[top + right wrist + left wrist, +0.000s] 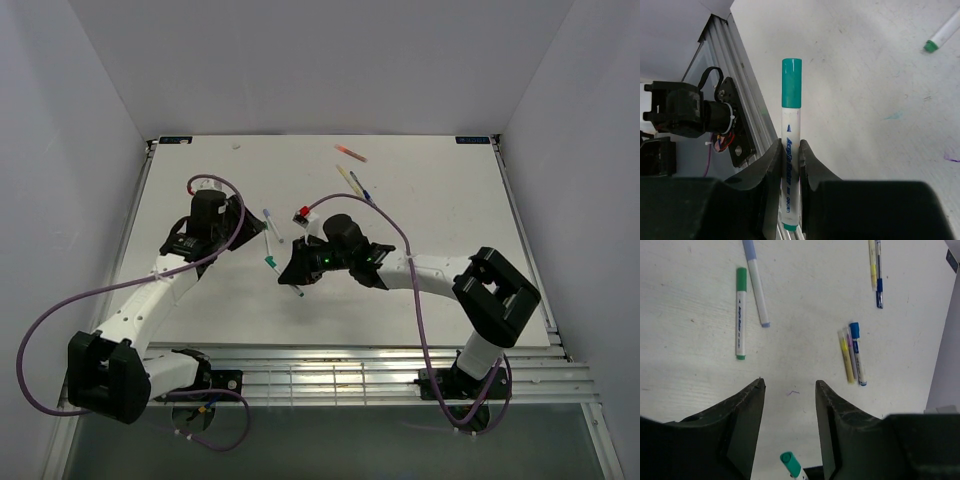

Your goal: Open the pen caps

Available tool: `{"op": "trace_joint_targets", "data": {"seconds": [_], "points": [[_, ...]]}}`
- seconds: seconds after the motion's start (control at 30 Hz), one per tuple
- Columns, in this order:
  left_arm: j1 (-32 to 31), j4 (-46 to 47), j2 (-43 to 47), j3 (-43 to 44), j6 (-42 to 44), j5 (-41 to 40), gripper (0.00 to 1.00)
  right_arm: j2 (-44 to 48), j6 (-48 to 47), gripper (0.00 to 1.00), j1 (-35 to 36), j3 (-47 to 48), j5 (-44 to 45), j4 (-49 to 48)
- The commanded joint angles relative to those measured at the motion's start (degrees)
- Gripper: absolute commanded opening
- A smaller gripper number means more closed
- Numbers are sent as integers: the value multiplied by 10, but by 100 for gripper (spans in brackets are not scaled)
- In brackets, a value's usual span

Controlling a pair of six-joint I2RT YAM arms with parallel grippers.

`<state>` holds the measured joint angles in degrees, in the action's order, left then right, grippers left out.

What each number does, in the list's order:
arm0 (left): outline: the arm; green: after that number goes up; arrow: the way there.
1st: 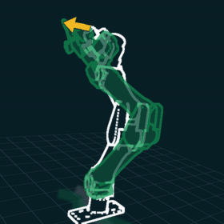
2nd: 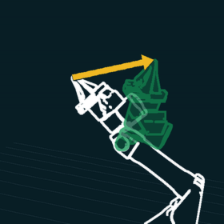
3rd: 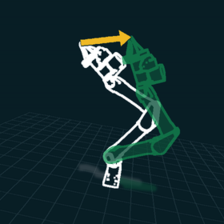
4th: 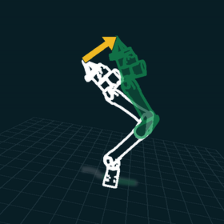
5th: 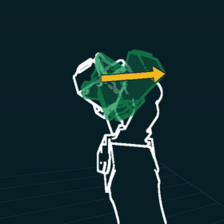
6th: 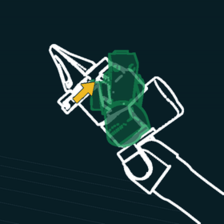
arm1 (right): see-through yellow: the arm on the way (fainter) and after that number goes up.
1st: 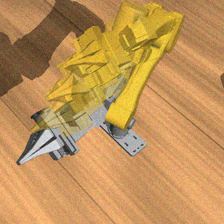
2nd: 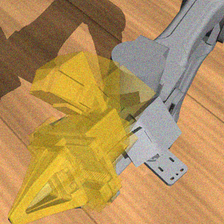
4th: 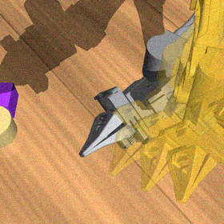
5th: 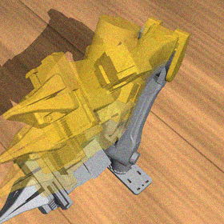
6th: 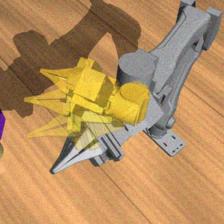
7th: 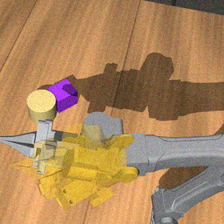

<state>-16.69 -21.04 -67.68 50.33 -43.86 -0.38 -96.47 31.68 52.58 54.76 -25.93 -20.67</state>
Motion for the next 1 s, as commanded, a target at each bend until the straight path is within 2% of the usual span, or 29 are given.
{"op": "trace_joint_targets", "data": {"seconds": [0.0,0.1,0.23,0.67,0.8,0.97], "points": [[-1,-27,25,-6,-16,64,58,25,-32,8,-1,32,55,46],[-2,-32,27,-21,-30,77,64,15,-39,8,2,49,84,68],[-6,-33,19,-35,-45,89,64,8,-51,8,9,75,127,91],[-28,-7,-13,-38,-88,113,52,-32,-51,8,19,137,169,111],[-30,-6,-13,-43,-88,108,39,-27,-51,8,21,133,181,113],[-30,-7,-10,-45,-87,93,32,-17,-48,8,22,113,180,103]]}}
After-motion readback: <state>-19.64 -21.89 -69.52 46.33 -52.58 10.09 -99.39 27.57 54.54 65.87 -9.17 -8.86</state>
